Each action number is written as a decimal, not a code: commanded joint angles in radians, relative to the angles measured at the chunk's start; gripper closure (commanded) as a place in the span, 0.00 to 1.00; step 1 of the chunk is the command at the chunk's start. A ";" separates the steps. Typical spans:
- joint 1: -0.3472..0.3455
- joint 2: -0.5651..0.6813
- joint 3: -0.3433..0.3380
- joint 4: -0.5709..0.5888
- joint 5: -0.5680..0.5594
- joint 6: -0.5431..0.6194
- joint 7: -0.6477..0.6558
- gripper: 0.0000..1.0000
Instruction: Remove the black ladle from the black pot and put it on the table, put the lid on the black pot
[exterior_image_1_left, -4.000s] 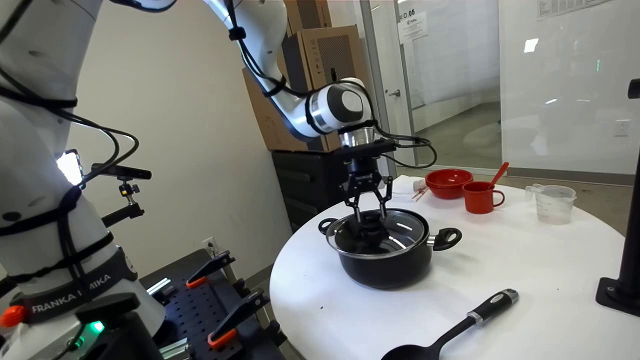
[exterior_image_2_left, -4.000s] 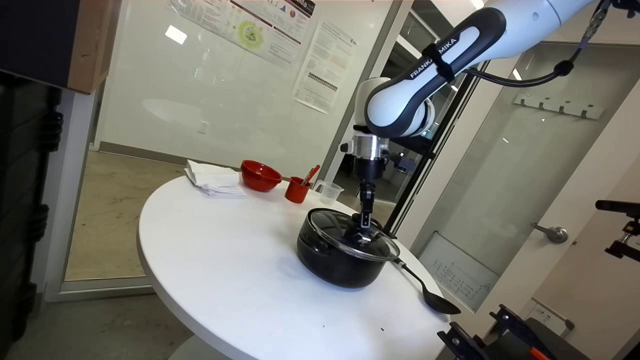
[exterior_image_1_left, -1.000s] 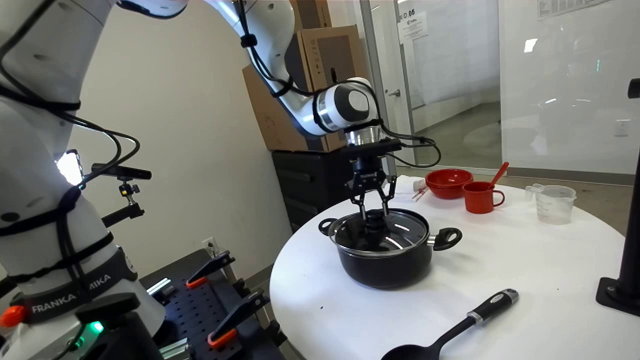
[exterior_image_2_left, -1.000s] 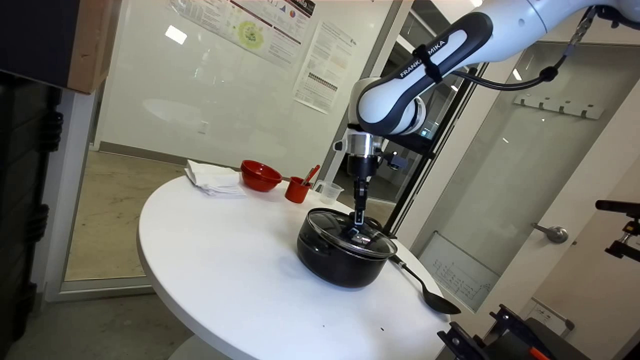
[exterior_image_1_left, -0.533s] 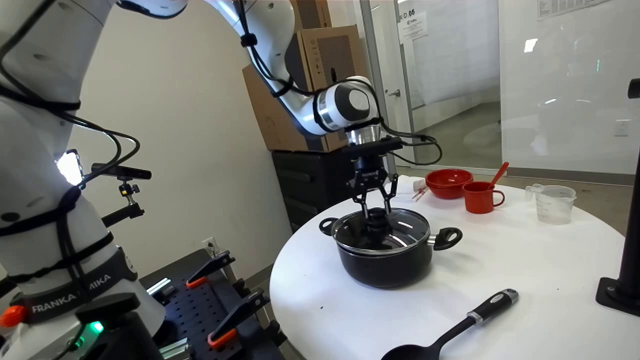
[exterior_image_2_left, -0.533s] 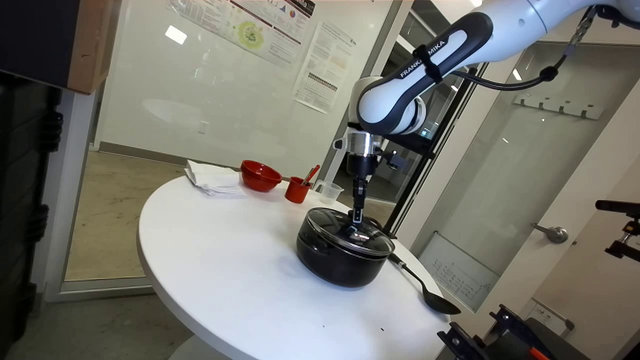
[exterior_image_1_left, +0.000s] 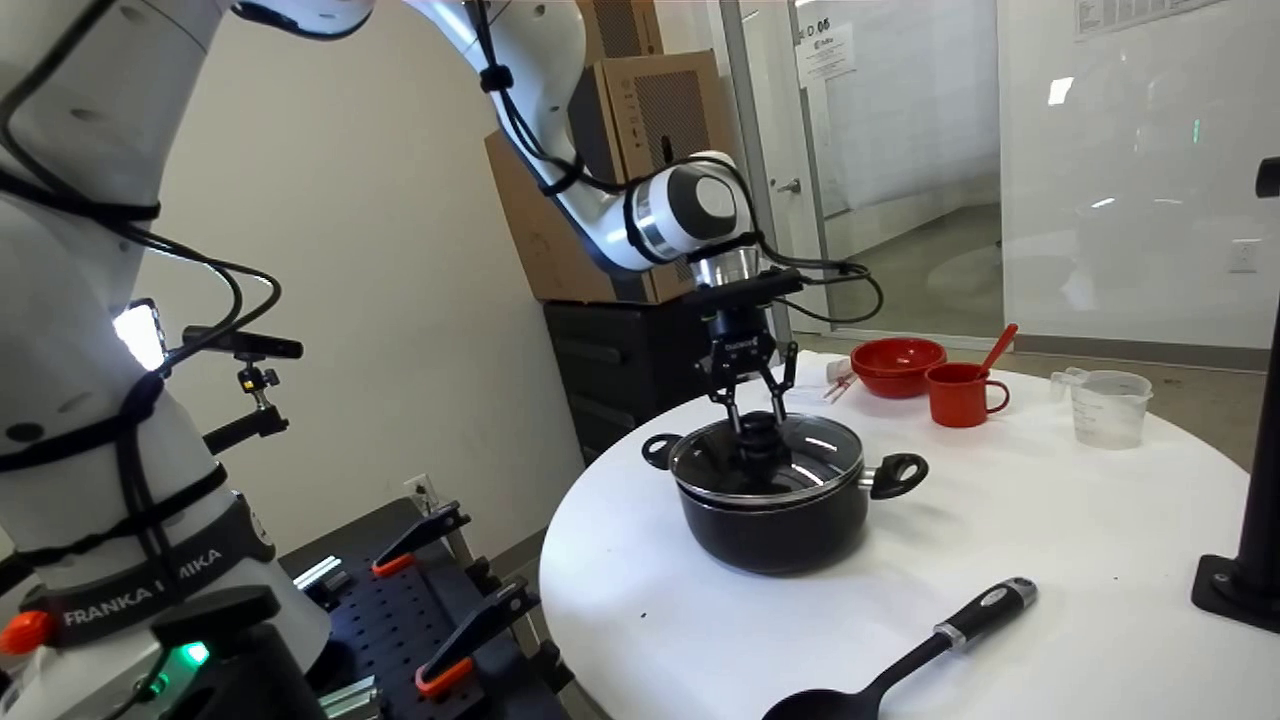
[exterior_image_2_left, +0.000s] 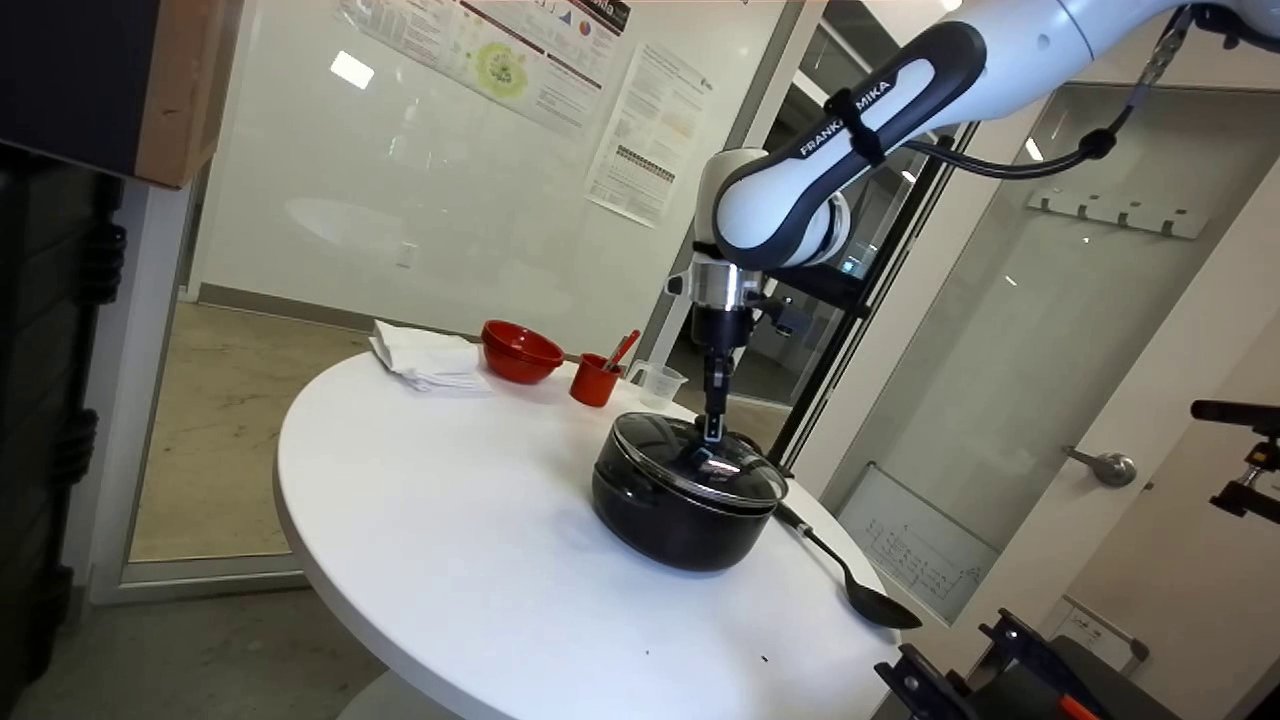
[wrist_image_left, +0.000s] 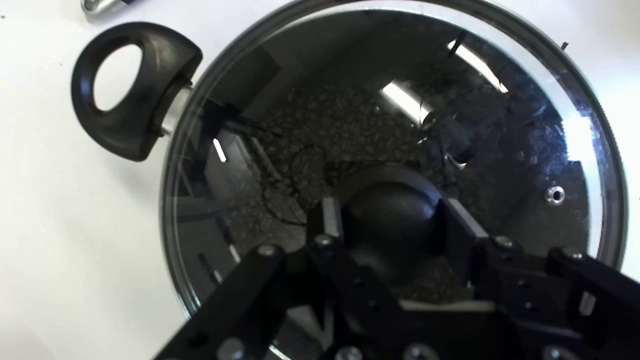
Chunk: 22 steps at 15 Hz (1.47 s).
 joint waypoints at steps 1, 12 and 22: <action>0.034 -0.014 -0.032 0.001 -0.058 0.005 0.051 0.75; 0.058 0.015 -0.047 -0.022 -0.136 0.083 0.106 0.75; 0.055 0.013 -0.045 -0.030 -0.135 0.134 0.095 0.00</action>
